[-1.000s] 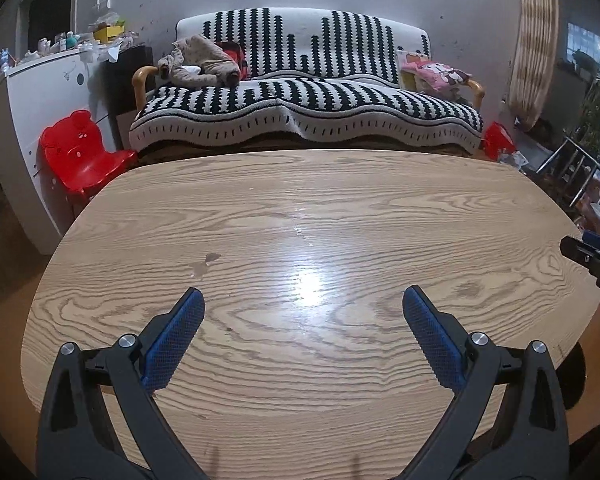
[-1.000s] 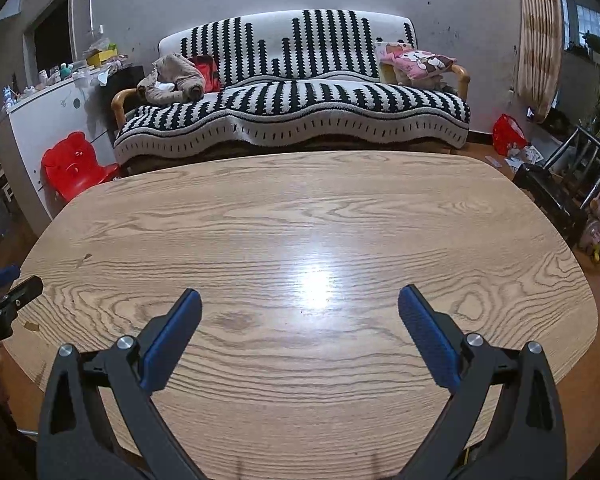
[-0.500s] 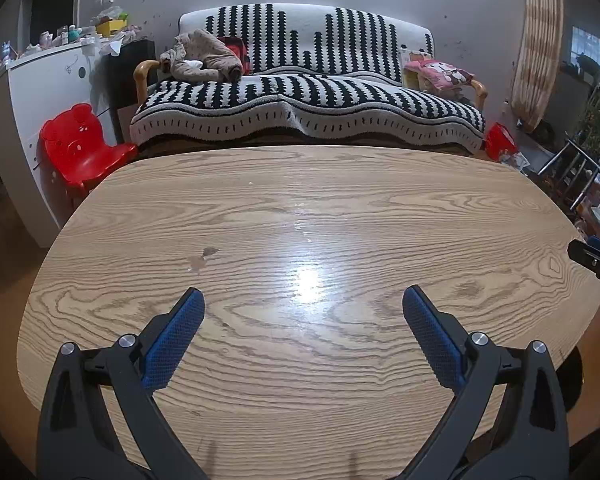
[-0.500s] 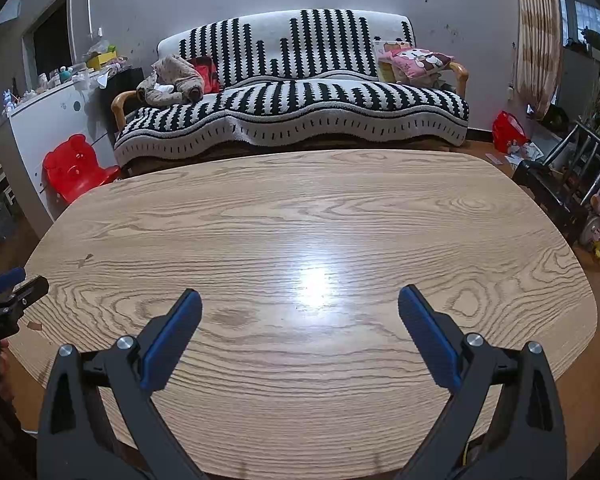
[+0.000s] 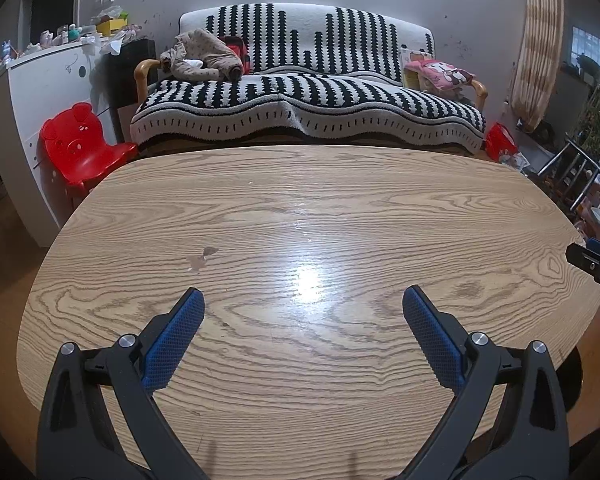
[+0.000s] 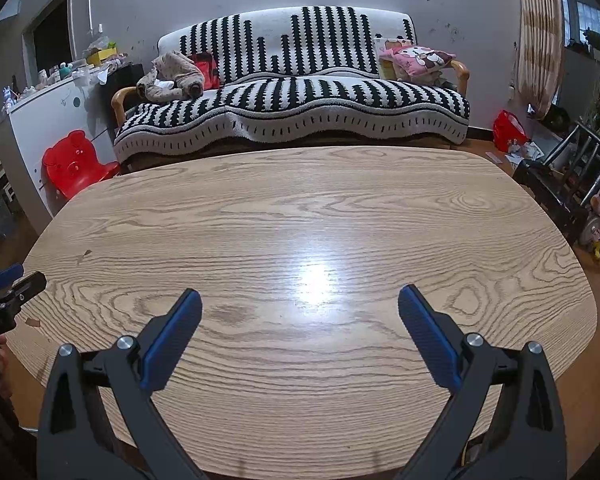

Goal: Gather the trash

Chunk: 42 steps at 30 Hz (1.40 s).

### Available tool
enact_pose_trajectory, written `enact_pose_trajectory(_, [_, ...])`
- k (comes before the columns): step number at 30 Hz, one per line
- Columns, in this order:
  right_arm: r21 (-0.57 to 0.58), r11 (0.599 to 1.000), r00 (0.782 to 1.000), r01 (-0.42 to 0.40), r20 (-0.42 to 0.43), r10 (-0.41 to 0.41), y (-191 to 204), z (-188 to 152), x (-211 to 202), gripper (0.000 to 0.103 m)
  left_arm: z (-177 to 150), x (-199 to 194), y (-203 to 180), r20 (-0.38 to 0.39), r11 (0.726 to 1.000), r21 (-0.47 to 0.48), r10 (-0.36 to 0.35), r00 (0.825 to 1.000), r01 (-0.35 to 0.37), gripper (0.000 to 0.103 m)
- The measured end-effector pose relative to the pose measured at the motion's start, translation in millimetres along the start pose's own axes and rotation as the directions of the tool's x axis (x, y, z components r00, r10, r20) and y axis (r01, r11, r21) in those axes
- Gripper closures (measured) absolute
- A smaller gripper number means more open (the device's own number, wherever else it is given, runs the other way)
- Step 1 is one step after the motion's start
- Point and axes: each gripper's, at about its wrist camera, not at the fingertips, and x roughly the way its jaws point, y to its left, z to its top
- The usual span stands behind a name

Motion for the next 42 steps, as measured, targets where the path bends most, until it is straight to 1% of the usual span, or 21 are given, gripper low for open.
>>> enact_pose_trajectory(15, [-0.005, 1.0, 1.0, 0.004, -0.006, -0.004, -3.4, -0.2, -1.4, 0.008, -3.9, 3.4, -5.7, -0.007, 1.0, 0.012, -0.003, 1.0, 0.003, 0.007])
enact_pose_trajectory(42, [-0.005, 1.0, 1.0, 0.008, -0.006, -0.008, -0.3, 0.3, -1.3, 0.008, -5.0, 2.3, -3.6, -0.007, 1.0, 0.014, -0.003, 1.0, 0.003, 0.007])
